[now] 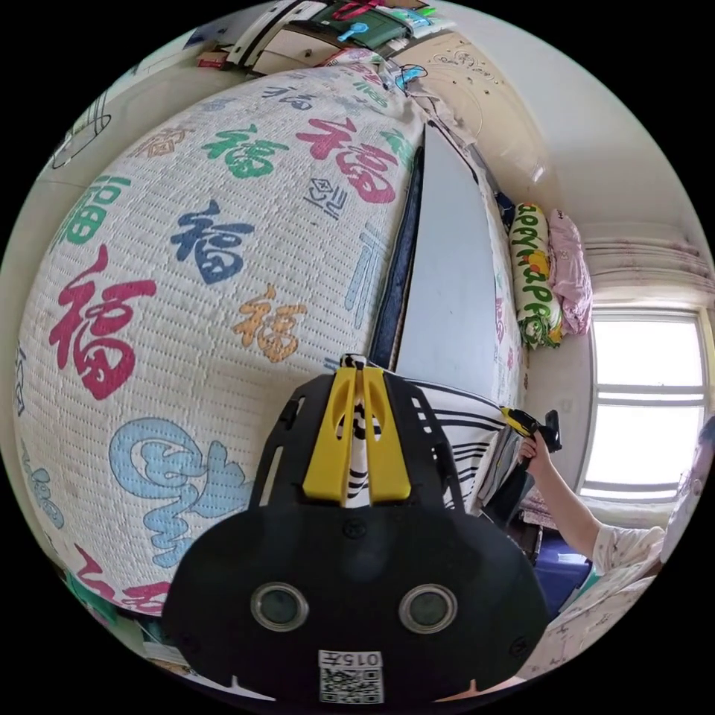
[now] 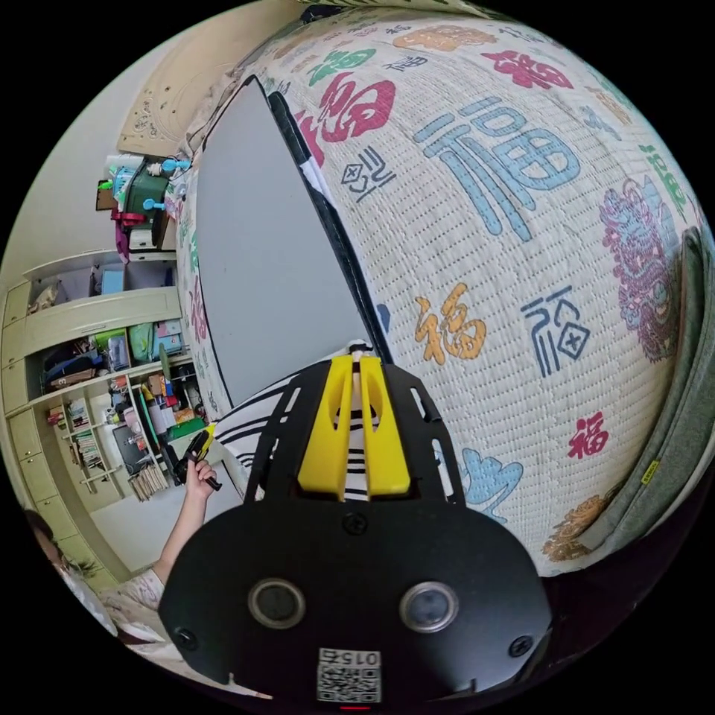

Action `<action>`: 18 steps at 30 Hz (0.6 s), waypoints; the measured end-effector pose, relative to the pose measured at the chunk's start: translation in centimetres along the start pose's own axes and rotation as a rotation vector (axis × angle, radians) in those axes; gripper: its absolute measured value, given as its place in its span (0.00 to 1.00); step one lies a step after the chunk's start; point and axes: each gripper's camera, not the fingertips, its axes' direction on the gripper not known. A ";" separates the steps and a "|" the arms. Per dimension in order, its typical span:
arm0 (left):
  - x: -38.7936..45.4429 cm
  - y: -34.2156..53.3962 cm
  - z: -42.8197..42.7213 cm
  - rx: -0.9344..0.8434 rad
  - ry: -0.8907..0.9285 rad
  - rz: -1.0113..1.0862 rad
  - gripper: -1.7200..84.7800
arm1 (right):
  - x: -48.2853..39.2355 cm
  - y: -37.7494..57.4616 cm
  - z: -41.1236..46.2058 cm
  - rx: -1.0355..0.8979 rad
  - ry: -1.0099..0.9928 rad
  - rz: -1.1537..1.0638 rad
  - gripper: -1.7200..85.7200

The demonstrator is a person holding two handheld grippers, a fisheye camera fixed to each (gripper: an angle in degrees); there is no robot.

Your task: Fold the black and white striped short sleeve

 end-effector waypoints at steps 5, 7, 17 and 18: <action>0.0 0.0 1.5 0.015 -0.101 0.002 0.02 | -1.2 0.8 1.5 0.029 0.135 0.005 0.03; 0.0 1.4 0.9 0.061 -0.151 0.019 0.03 | -0.5 3.7 0.7 0.078 0.207 -0.023 0.04; 10.2 11.3 3.6 0.233 -0.099 0.617 0.09 | 2.7 28.4 -3.5 0.538 0.629 -0.271 0.10; 11.2 11.4 6.1 0.159 0.002 0.631 0.09 | 5.2 29.8 -2.9 0.484 0.555 -0.211 0.09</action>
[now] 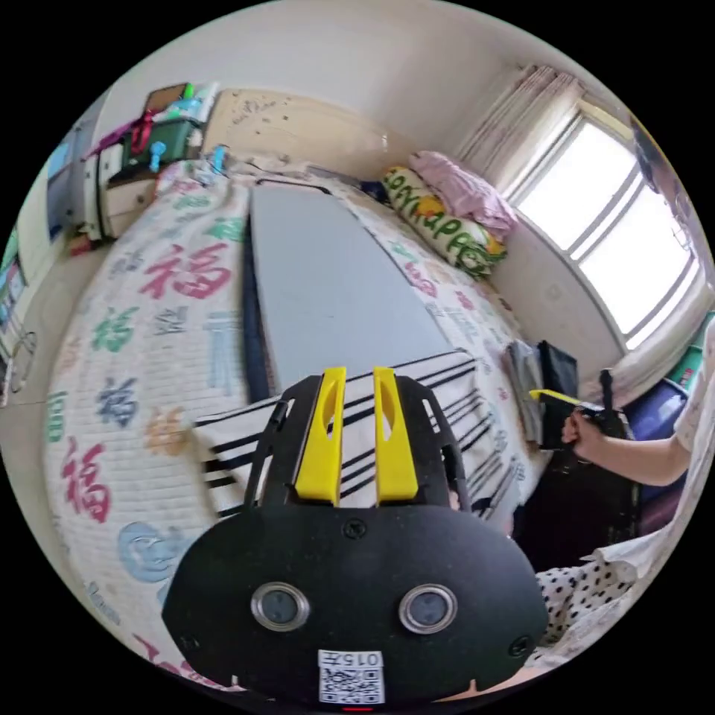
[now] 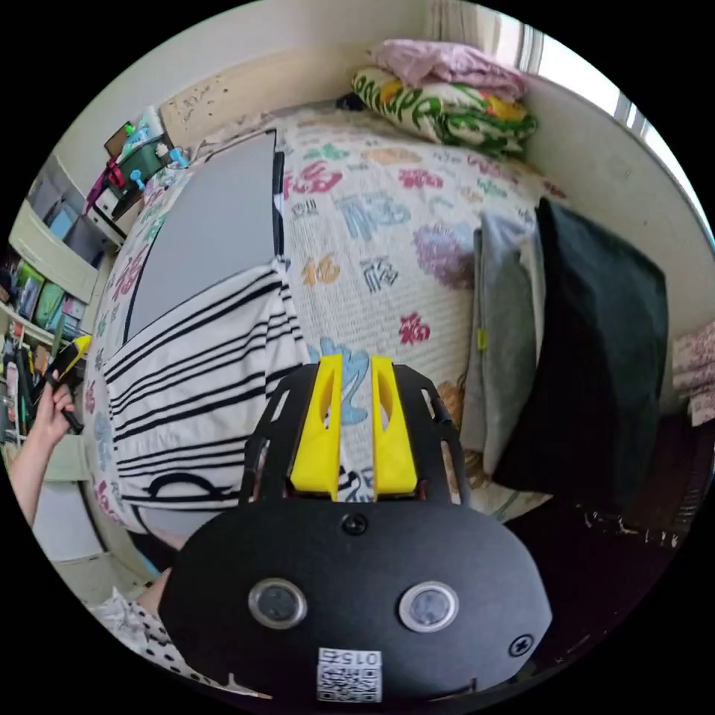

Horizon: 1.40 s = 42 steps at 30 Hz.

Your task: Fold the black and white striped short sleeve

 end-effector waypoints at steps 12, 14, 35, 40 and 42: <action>18.7 -9.3 23.9 -0.362 0.109 0.391 0.11 | 10.8 11.6 6.7 -0.322 -0.389 0.196 0.15; 20.3 -9.7 27.0 -0.427 0.072 0.417 0.11 | 12.4 12.8 7.4 -0.330 -0.404 0.219 0.15; 25.2 -10.0 32.2 -0.662 -0.056 0.538 0.02 | 26.3 20.2 15.4 -0.340 -0.667 0.327 0.05; 26.6 -13.2 28.4 -0.504 0.123 0.471 0.02 | 32.5 20.3 13.2 -0.202 -0.565 0.375 0.05; 26.9 -14.3 26.7 -0.443 0.205 0.452 0.02 | 34.5 20.0 11.6 -0.150 -0.523 0.376 0.05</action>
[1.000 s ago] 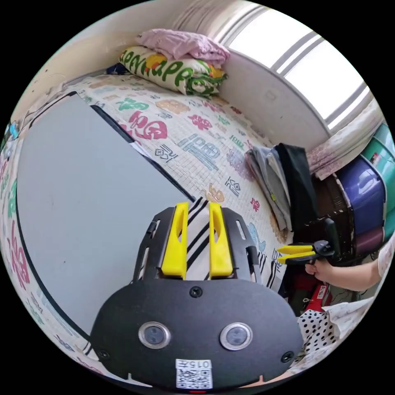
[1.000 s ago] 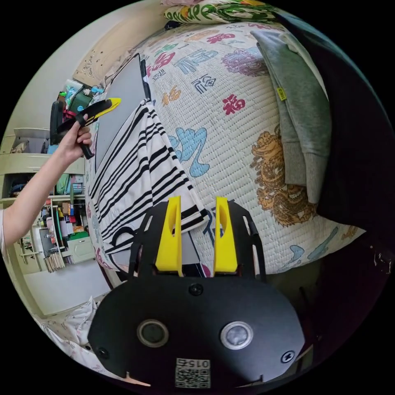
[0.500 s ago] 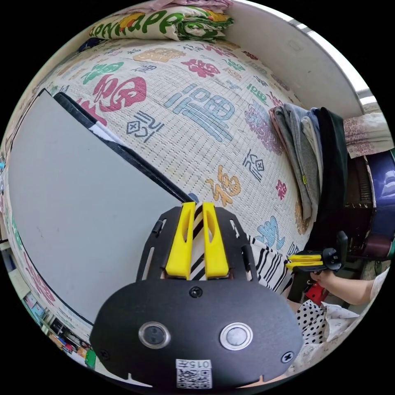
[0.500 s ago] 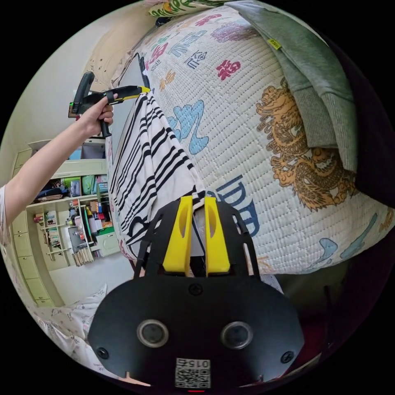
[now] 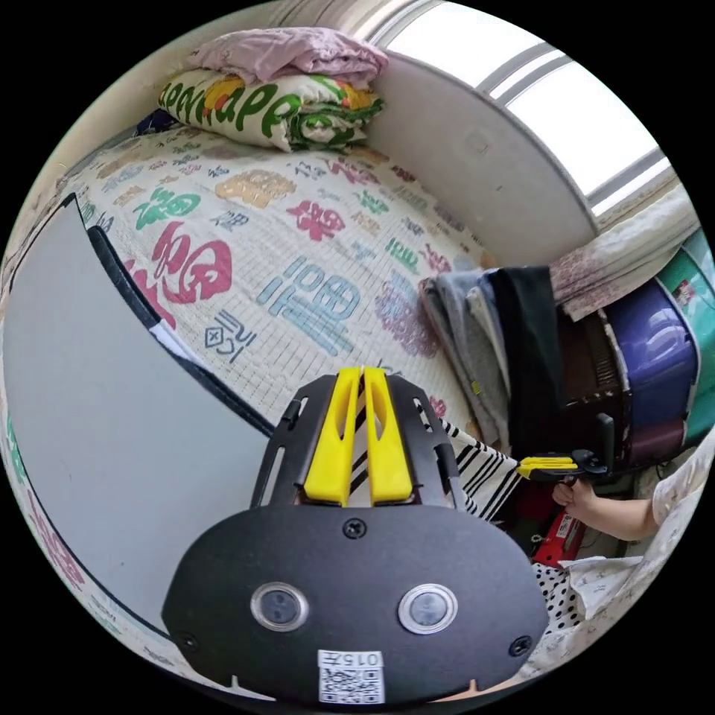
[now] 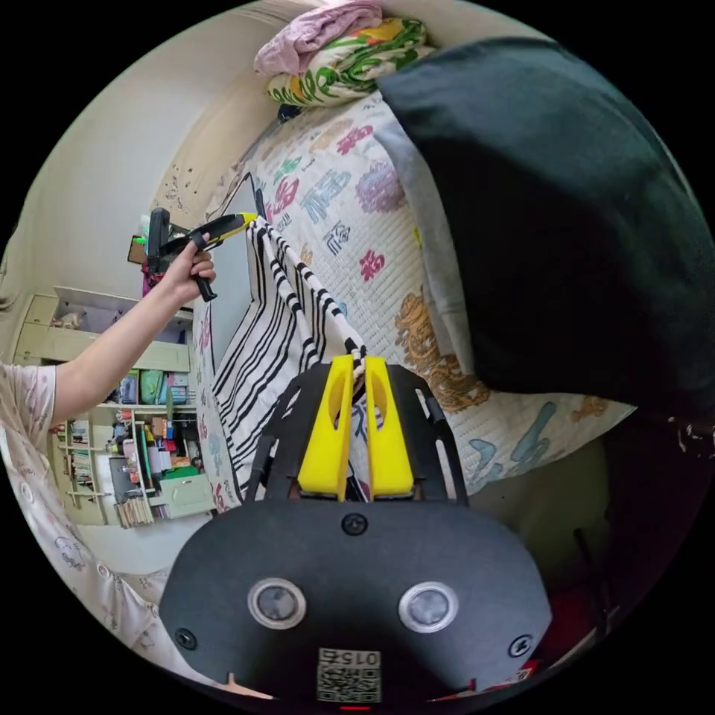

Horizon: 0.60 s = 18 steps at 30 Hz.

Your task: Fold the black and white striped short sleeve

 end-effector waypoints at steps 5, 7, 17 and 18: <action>-1.1 3.0 -7.9 0.214 0.124 0.011 0.02 | -4.1 1.6 -2.6 -0.003 0.023 -0.236 0.05; -3.0 6.7 -12.3 0.261 0.145 -0.006 0.02 | -8.4 4.6 -0.5 -0.103 -0.029 -0.419 0.05; -12.8 27.8 -24.0 0.298 0.035 -0.303 0.02 | -14.3 14.2 19.0 -0.445 -0.182 -0.659 0.05; -13.8 29.9 -24.4 0.290 0.017 -0.347 0.02 | -14.4 14.8 21.7 -0.489 -0.172 -0.674 0.05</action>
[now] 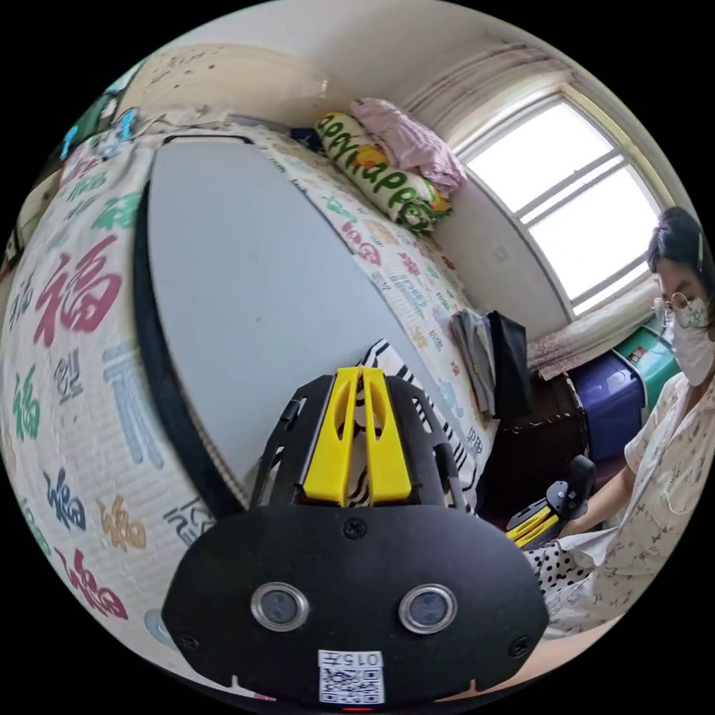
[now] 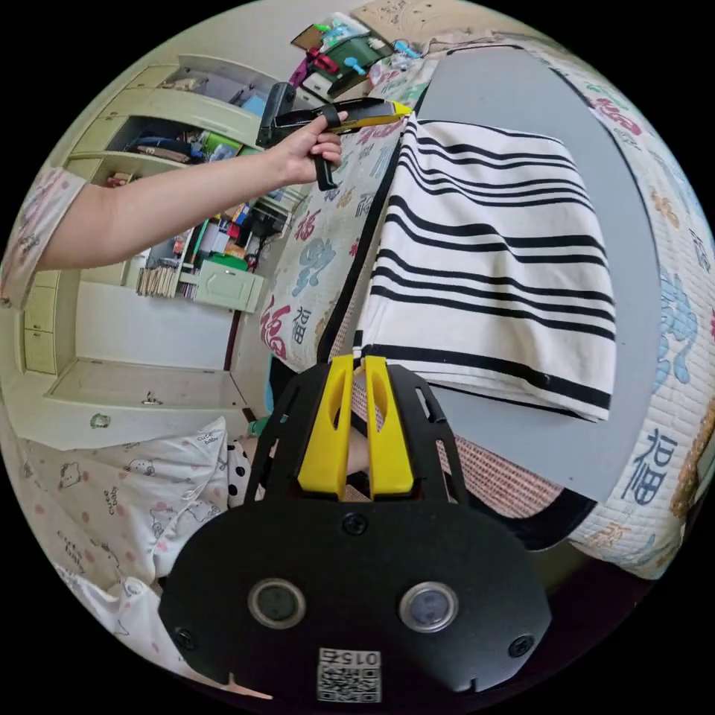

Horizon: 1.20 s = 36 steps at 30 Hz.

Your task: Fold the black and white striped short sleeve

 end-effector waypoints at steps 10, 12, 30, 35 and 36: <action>-6.8 7.0 -6.3 0.264 0.028 -0.380 0.11 | 5.6 -2.6 12.5 -0.247 0.077 -0.052 0.03; -7.3 7.3 -6.2 0.245 0.068 -0.445 0.14 | 6.6 -3.1 13.6 -0.269 0.113 -0.071 0.03; -5.4 5.8 -7.5 -0.025 -0.211 -0.262 0.02 | 19.5 -10.1 18.5 -0.394 0.213 -0.212 0.03; -6.0 6.2 -7.2 -0.072 -0.294 -0.233 0.03 | 24.5 -13.3 20.4 -0.438 0.192 -0.204 0.03; -6.0 6.4 -7.5 -0.070 -0.304 -0.232 0.04 | 25.5 -14.0 20.2 -0.440 0.171 -0.196 0.03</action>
